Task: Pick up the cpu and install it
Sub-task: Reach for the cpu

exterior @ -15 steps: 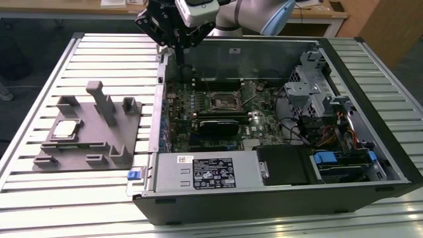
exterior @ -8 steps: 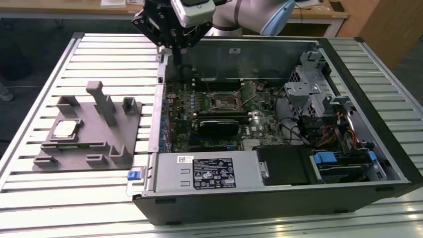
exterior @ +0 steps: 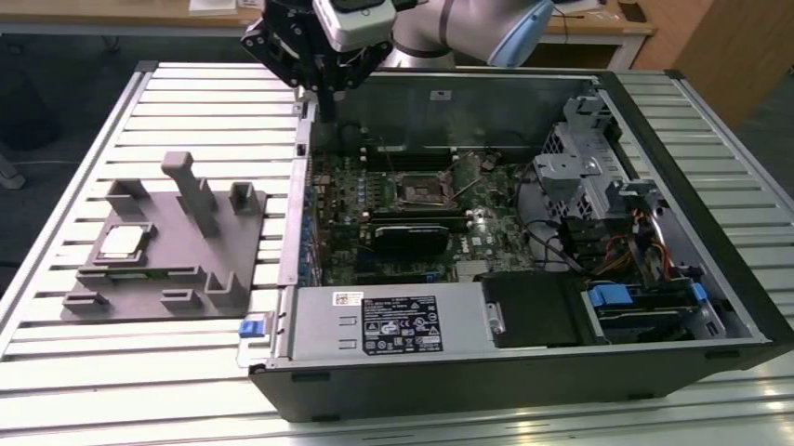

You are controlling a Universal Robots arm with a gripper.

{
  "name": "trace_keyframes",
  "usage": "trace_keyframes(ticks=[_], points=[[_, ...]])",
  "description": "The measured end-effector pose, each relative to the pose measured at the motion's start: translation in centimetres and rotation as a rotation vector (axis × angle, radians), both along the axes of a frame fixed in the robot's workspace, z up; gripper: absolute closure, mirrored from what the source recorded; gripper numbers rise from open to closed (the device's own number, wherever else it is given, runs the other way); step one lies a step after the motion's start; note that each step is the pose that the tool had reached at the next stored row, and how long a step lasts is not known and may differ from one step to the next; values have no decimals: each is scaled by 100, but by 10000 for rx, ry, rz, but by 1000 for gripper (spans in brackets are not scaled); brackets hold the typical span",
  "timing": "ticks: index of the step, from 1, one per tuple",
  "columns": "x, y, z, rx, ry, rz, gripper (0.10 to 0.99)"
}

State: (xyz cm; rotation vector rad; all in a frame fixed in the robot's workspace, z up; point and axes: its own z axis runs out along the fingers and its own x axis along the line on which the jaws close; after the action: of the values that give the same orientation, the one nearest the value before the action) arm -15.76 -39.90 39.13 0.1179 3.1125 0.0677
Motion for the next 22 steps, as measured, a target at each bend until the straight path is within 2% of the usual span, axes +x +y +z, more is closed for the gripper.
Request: trace_keyframes(ticks=[22], points=[[-166,0,-10,-1,1,0,980]])
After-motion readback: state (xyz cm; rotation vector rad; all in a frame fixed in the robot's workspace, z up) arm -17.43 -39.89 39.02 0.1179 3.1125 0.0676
